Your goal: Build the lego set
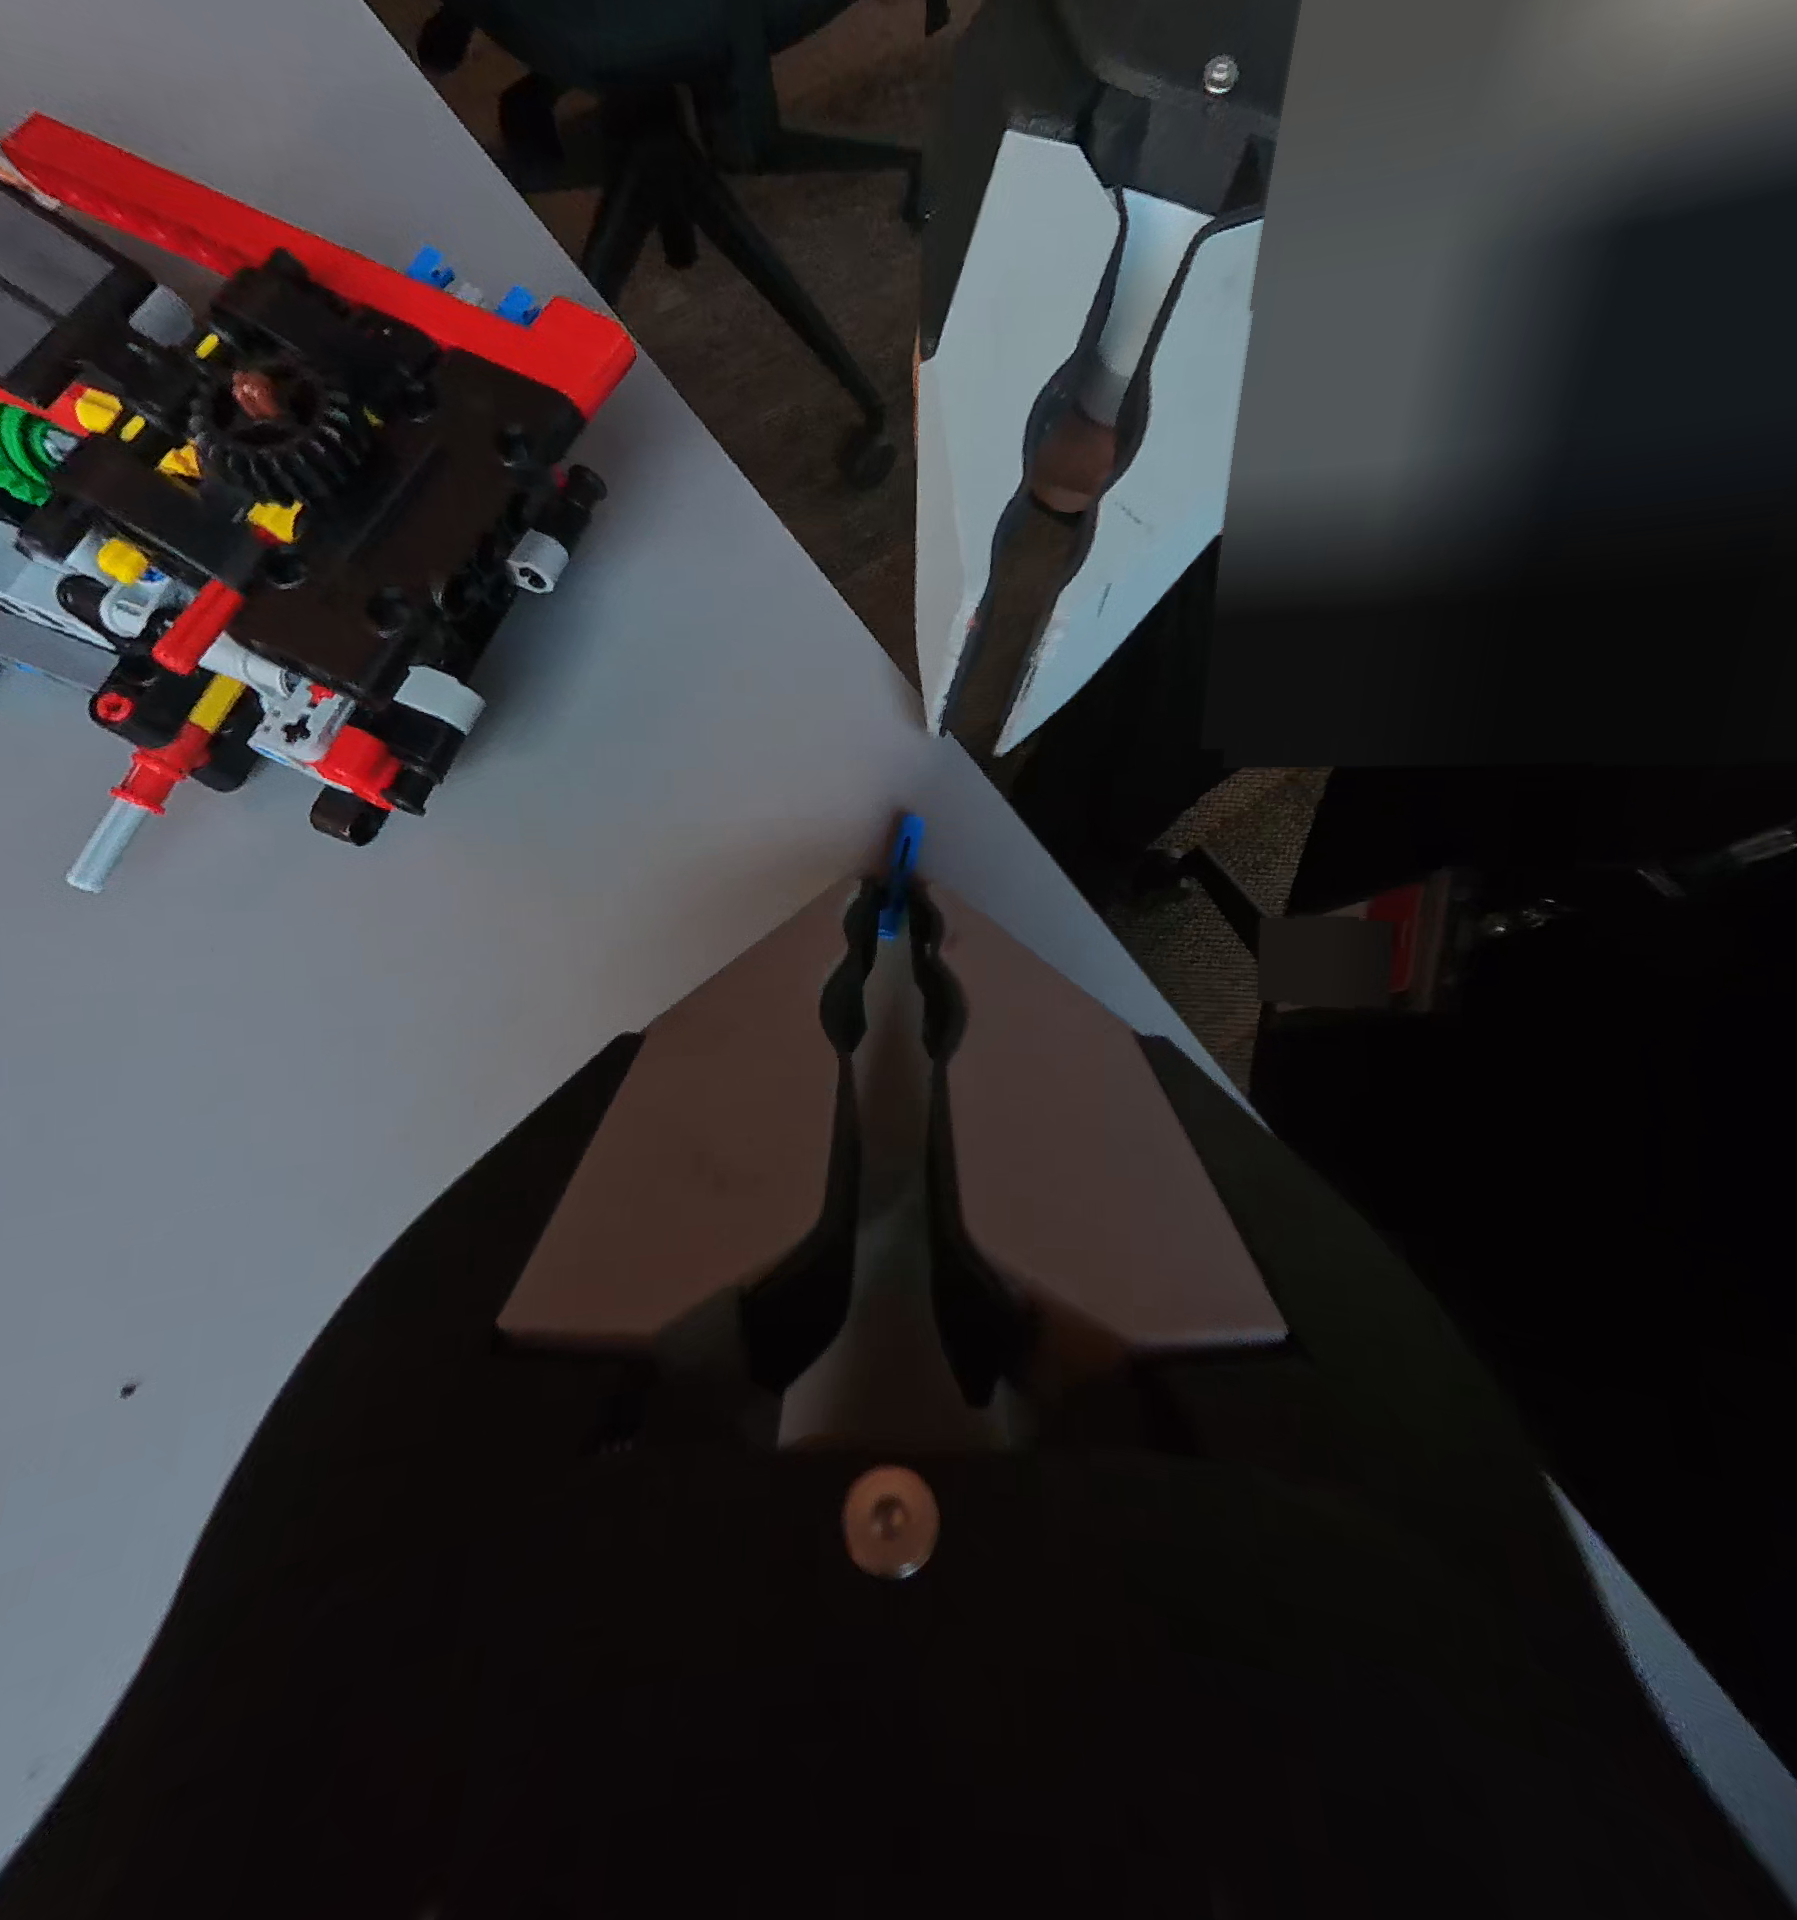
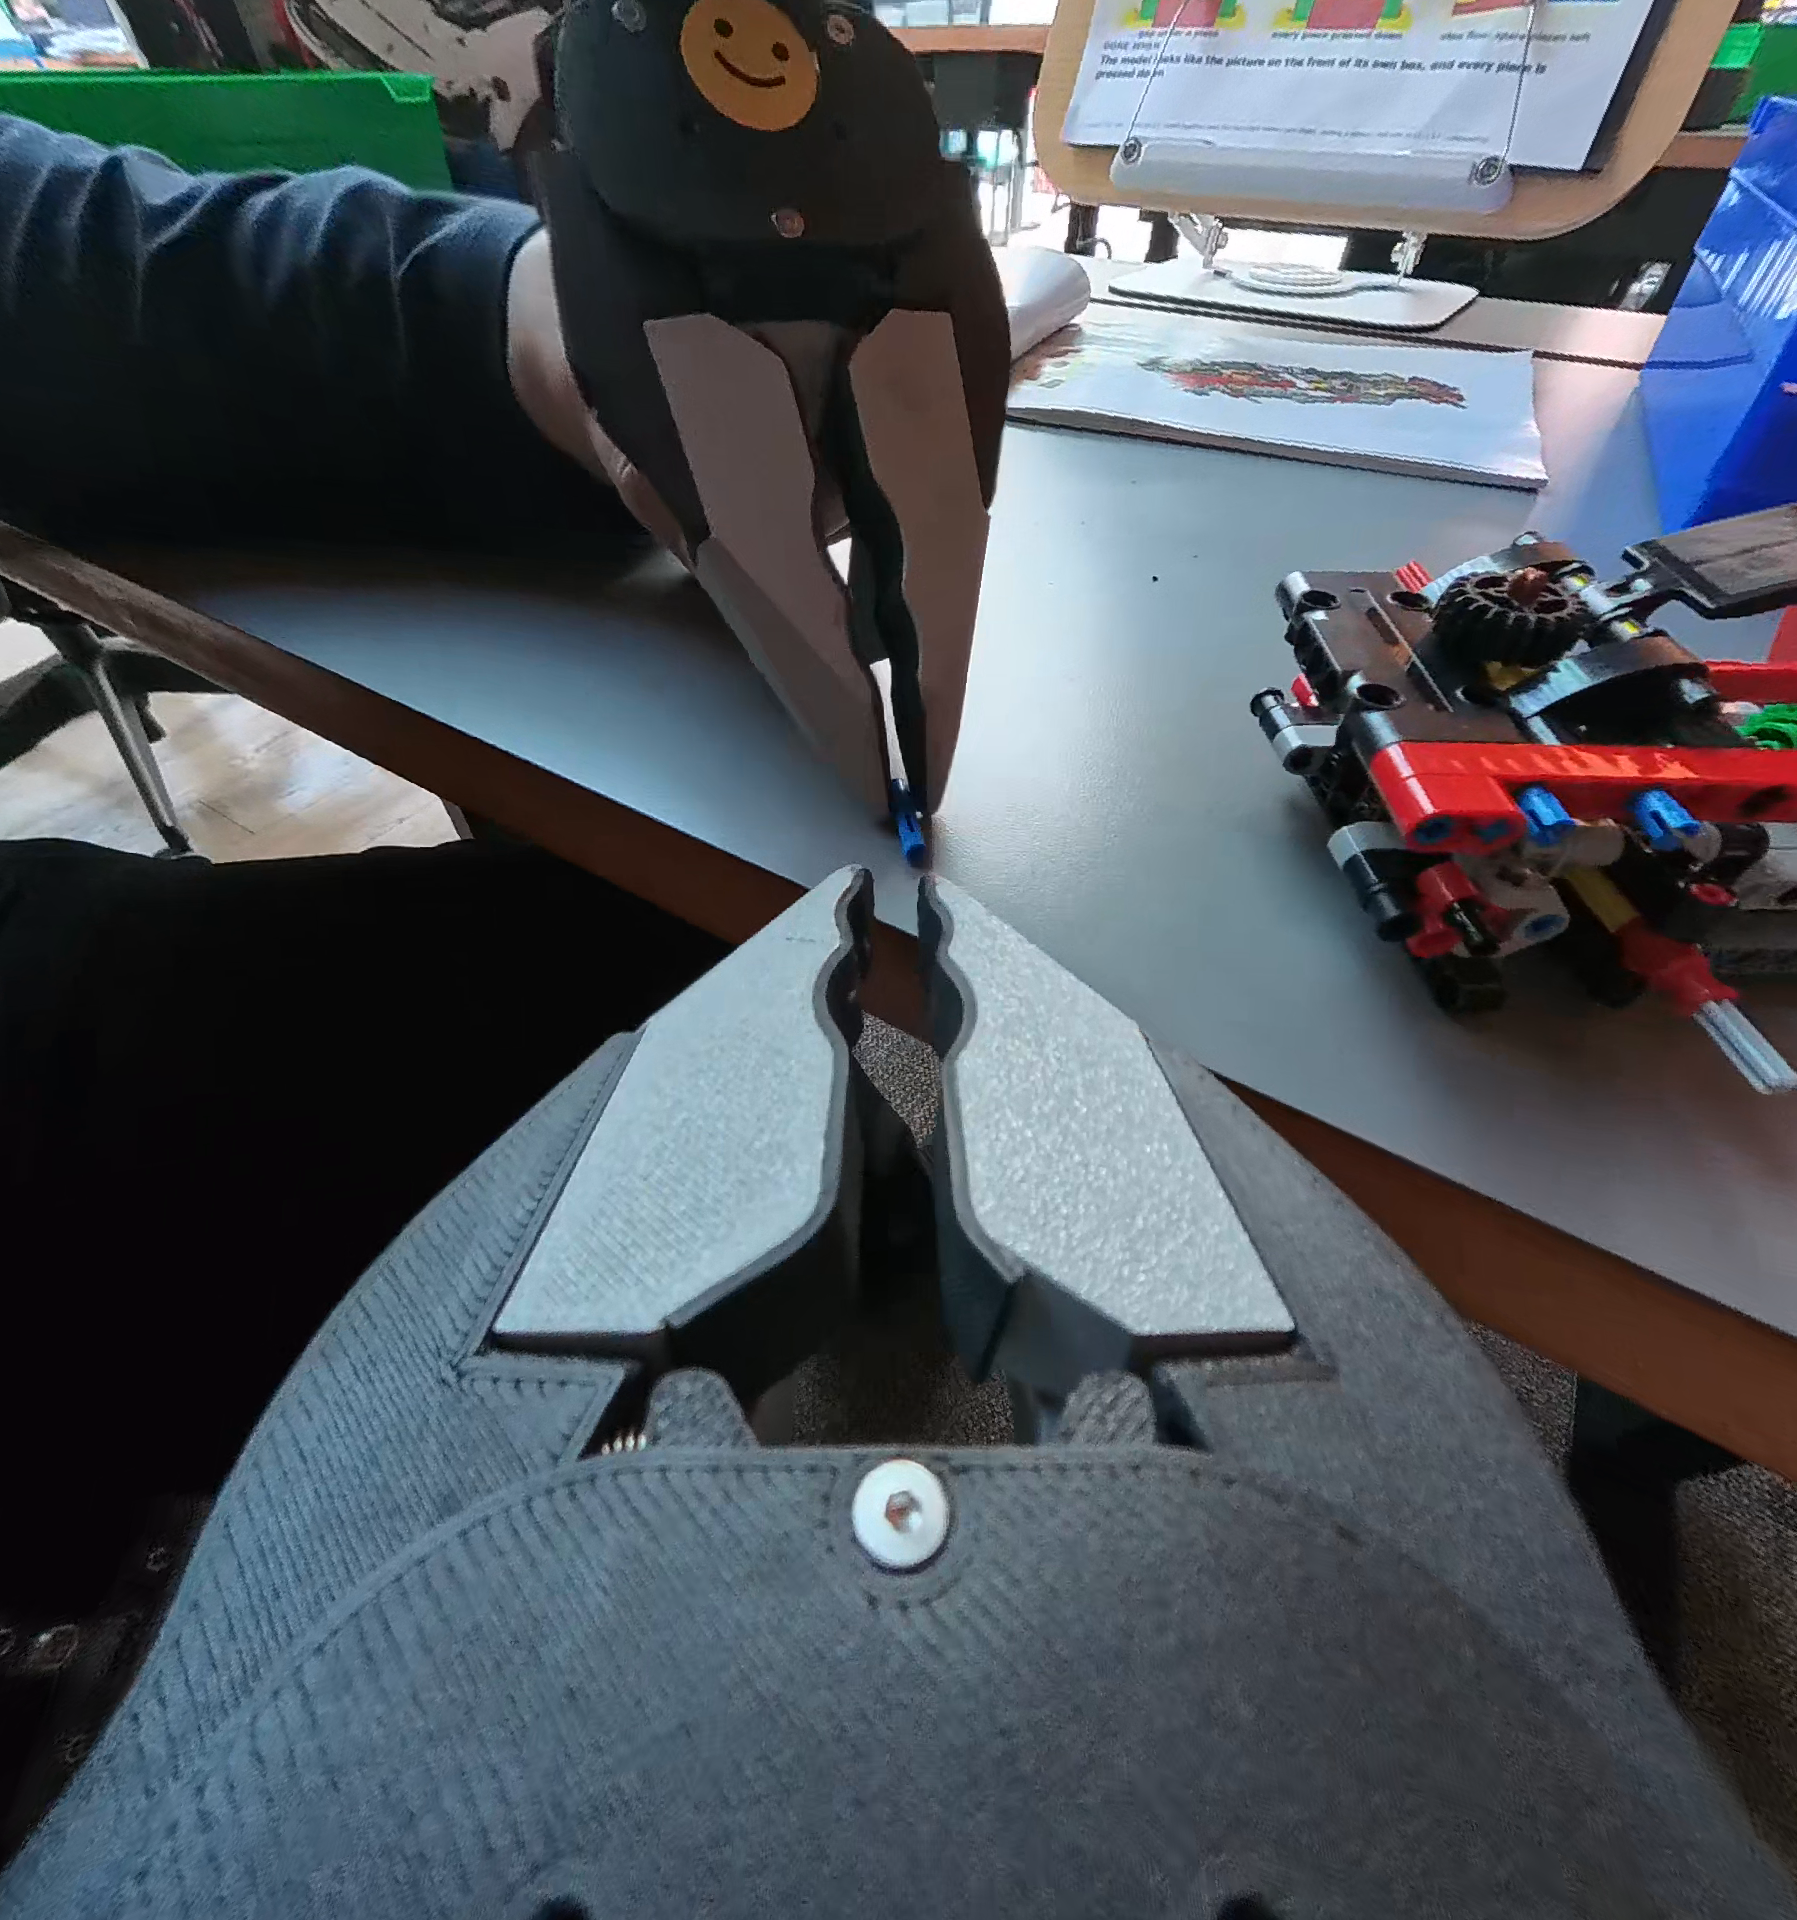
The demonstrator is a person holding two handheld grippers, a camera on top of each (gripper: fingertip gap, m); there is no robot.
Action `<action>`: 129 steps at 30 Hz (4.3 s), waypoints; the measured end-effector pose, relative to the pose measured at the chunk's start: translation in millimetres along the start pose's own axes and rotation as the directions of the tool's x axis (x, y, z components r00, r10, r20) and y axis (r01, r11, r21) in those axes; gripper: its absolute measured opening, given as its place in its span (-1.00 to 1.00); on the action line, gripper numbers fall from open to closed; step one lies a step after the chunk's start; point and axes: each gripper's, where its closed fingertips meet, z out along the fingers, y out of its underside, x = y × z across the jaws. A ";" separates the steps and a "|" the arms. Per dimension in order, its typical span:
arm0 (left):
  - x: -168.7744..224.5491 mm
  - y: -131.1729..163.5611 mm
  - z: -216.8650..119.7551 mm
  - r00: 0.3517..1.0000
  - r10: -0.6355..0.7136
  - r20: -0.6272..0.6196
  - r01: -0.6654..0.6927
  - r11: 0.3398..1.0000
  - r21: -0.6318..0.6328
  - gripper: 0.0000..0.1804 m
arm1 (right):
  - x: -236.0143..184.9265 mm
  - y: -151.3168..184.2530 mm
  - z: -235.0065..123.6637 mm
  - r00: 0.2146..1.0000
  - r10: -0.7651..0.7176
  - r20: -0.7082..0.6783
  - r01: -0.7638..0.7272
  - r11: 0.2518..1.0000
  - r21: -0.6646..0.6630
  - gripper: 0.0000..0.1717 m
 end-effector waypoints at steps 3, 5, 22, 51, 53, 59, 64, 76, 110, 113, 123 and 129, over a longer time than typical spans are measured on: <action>3.2 -5.7 3.7 0.993 0.110 0.047 -0.110 0.994 0.006 -0.96 | 0.9 -0.9 -1.7 1.000 0.003 0.005 -0.003 1.000 0.016 -0.92; 7.6 -10.8 5.9 0.982 0.177 0.064 -0.179 0.984 0.019 -0.96 | 1.1 -1.0 -2.8 1.000 -0.009 0.005 0.009 1.000 0.024 -0.92; 13.0 -23.2 8.6 0.983 0.180 0.028 -0.182 0.981 0.074 -0.96 | -1.8 0.5 3.5 0.999 -0.010 0.033 0.008 0.999 0.053 -0.99; 2.1 -15.8 10.9 0.754 0.586 0.298 -0.564 0.809 -0.163 -0.97 | 0.1 2.0 1.3 0.898 0.397 0.189 -0.396 0.917 -0.041 -0.99; 1.9 -15.4 11.0 0.719 0.622 0.312 -0.592 0.782 -0.196 -0.98 | 0.3 1.9 1.3 0.890 0.416 0.187 -0.414 0.909 -0.050 -0.99; -1.9 -14.2 12.1 0.667 0.663 0.339 -0.606 0.748 -0.270 -0.99 | 3.7 2.0 2.2 0.885 0.441 0.150 -0.436 0.897 -0.067 -0.99; -3.8 -13.8 10.6 0.702 0.620 0.350 -0.573 0.784 -0.241 -0.98 | 4.5 0.9 4.6 0.864 0.483 0.139 -0.479 0.875 -0.063 -0.99; -3.8 -12.7 9.4 0.686 0.626 0.371 -0.571 0.779 -0.259 -0.99 | 2.9 -1.3 5.9 0.815 0.554 0.171 -0.553 0.831 -0.058 -0.99; -10.3 -12.6 11.0 0.729 0.554 0.402 -0.494 0.833 -0.250 -1.00 | 9.1 -3.6 7.2 0.798 0.586 0.142 -0.595 0.803 0.026 -0.99; -10.7 -12.3 11.1 0.715 0.572 0.403 -0.516 0.820 -0.248 -1.00 | 8.9 -3.5 7.4 0.801 0.582 0.138 -0.591 0.806 0.029 -0.99; -12.2 -12.8 12.0 0.724 0.559 0.403 -0.510 0.828 -0.231 -1.00 | 10.4 -3.6 7.4 0.805 0.581 0.120 -0.589 0.806 0.050 -0.98; -14.0 -12.9 10.9 0.688 0.592 0.419 -0.538 0.804 -0.254 -1.00 | 10.7 -4.2 8.1 0.816 0.567 0.115 -0.576 0.814 0.071 -0.99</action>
